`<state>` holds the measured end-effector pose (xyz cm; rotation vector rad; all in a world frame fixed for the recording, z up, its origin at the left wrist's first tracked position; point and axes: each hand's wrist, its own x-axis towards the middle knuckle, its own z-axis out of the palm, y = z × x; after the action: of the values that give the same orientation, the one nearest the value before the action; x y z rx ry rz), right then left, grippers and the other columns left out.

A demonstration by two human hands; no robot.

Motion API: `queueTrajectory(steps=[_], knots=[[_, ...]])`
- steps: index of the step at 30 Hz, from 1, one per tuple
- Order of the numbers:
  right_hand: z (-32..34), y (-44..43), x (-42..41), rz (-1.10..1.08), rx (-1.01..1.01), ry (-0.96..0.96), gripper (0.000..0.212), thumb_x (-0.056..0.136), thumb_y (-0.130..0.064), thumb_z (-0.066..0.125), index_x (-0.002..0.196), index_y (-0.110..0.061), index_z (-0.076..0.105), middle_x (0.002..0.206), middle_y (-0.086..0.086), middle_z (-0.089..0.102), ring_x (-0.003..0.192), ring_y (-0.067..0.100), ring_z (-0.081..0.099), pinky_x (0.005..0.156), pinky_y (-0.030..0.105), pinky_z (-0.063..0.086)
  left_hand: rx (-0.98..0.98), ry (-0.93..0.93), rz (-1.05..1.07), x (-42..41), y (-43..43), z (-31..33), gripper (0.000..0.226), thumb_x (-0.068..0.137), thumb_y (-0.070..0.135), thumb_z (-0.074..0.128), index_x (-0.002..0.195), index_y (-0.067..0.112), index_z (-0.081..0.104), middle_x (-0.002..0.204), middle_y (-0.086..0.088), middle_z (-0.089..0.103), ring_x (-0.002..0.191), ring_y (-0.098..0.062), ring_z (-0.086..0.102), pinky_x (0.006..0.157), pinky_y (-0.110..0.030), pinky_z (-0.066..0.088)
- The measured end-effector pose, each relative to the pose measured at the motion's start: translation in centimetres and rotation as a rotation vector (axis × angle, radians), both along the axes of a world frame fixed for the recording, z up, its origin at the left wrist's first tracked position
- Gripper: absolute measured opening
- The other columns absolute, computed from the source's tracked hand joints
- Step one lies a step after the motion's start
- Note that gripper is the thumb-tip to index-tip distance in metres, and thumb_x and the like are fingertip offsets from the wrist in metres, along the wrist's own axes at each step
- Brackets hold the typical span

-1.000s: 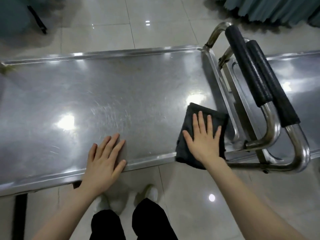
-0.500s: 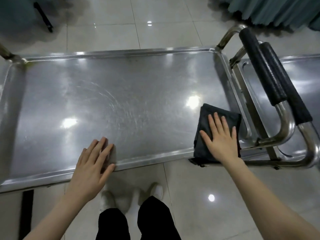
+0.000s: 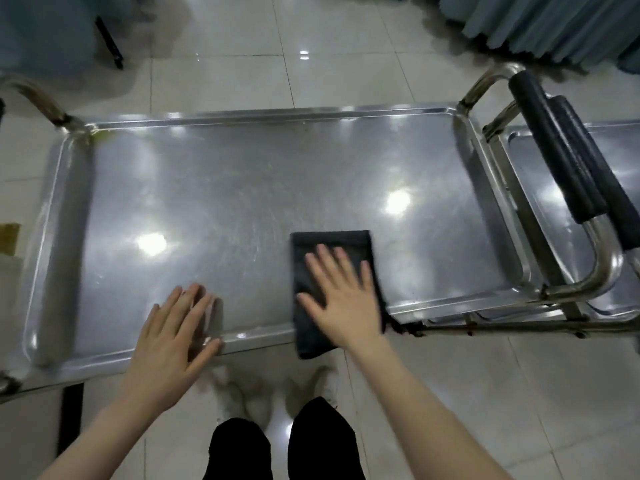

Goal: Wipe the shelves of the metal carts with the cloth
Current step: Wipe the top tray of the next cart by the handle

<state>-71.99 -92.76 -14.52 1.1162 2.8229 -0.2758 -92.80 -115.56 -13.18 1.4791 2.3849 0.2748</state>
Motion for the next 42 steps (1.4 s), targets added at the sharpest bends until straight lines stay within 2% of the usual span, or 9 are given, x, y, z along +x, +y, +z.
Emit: queueTrajectory(steps=[4, 8, 11, 13, 19, 27, 32, 36, 42], knots=[[0.5, 5.4, 6.3, -0.279, 0.034, -0.107, 0.072, 0.093, -0.072, 0.003, 0.154, -0.037, -0.009, 0.163, -0.012, -0.012, 0.151, 0.015, -0.006, 0.12, 0.053, 0.003, -0.026, 0.004, 0.08, -3.0, -3.8, 0.9, 0.078, 0.085, 0.065, 0.033, 0.15, 0.021, 0.033, 0.161, -0.002, 0.018, 0.15, -0.023, 0.011, 0.117, -0.057, 0.019], [0.2, 1.8, 1.1, -0.477, 0.015, -0.068, 0.074, 0.093, -0.068, 0.0, 0.156, -0.029, -0.007, 0.164, -0.008, -0.011, 0.15, 0.021, -0.011, 0.117, 0.062, 0.001, 0.015, -0.042, 0.267, -5.5, -8.2, 1.2, 0.077, 0.089, 0.058, 0.054, 0.151, 0.019, 0.031, 0.16, 0.003, 0.017, 0.15, -0.024, 0.008, 0.117, -0.052, 0.014], [-0.4, -5.6, -6.8, -0.293, 0.012, -0.042, 0.073, 0.096, -0.064, 0.004, 0.157, -0.024, -0.005, 0.164, -0.004, -0.011, 0.15, 0.026, -0.013, 0.116, 0.063, -0.005, 0.119, -0.05, 0.294, -6.2, -9.4, 0.7, 0.08, 0.074, 0.017, 0.081, 0.143, 0.003, 0.042, 0.155, -0.01, 0.027, 0.145, -0.035, 0.021, 0.114, -0.053, 0.022], [-0.5, -10.6, -11.8, -0.115, -0.012, -0.011, 0.073, 0.097, -0.064, 0.007, 0.157, -0.023, -0.001, 0.164, -0.003, -0.009, 0.15, 0.027, -0.012, 0.115, 0.063, -0.008, 0.151, -0.041, 0.263, -6.2, -9.6, 0.5, 0.082, 0.07, 0.01, 0.084, 0.141, 0.001, 0.045, 0.153, -0.019, 0.031, 0.144, -0.037, 0.024, 0.112, -0.052, 0.023], [0.1, -11.4, -11.5, 0.111, -0.022, -0.051, 0.07, 0.095, -0.067, 0.018, 0.155, -0.037, -0.001, 0.162, -0.014, -0.012, 0.149, 0.014, -0.015, 0.119, 0.053, -0.001, 0.176, -0.106, 0.357, -7.2, -12.2, -0.5, 0.081, 0.075, 0.024, 0.08, 0.144, 0.012, 0.041, 0.155, -0.011, 0.029, 0.142, -0.032, 0.027, 0.109, -0.046, 0.032], [0.4, -9.9, -9.5, -0.331, -0.016, -0.099, 0.071, 0.094, -0.066, 0.004, 0.155, -0.032, -0.011, 0.163, -0.009, -0.015, 0.149, 0.019, -0.016, 0.118, 0.06, -0.001, 0.27, -0.252, 0.38, -8.1, -12.8, 0.0, 0.056, 0.092, 0.015, 0.062, 0.144, 0.021, 0.042, 0.16, 0.003, 0.019, 0.147, -0.02, 0.022, 0.11, -0.039, 0.037], [-0.5, -18.7, -21.7, 0.049, -0.044, -0.031, 0.071, 0.095, -0.064, 0.002, 0.155, -0.029, -0.012, 0.162, -0.008, -0.019, 0.147, 0.024, -0.023, 0.112, 0.058, -0.02, 0.3, -0.365, 0.41, -8.6, -13.1, 0.1, 0.064, 0.092, 0.006, 0.058, 0.148, 0.026, 0.035, 0.163, 0.007, 0.009, 0.15, -0.013, 0.01, 0.115, -0.041, 0.035], [-0.5, -20.6, -25.2, 0.288, -0.062, -0.001, 0.067, 0.097, -0.064, 0.013, 0.156, -0.034, -0.004, 0.163, -0.012, -0.012, 0.149, 0.018, -0.018, 0.118, 0.057, -0.006, 0.27, -0.376, 0.471, -8.7, -12.2, 0.4, 0.076, 0.087, -0.007, 0.047, 0.151, 0.03, 0.026, 0.163, 0.007, 0.002, 0.15, -0.011, -0.001, 0.121, -0.045, 0.021], [-0.7, -15.8, -17.2, 0.137, 0.033, 0.009, 0.067, 0.098, -0.066, 0.012, 0.155, -0.037, -0.005, 0.163, -0.013, -0.01, 0.15, 0.013, -0.01, 0.12, 0.049, 0.001, 0.224, -0.254, 0.595, -11.9, -7.1, 0.7, 0.059, 0.1, 0.04, 0.04, 0.153, 0.029, 0.017, 0.164, 0.006, -0.004, 0.15, -0.014, -0.006, 0.122, -0.042, 0.012]])
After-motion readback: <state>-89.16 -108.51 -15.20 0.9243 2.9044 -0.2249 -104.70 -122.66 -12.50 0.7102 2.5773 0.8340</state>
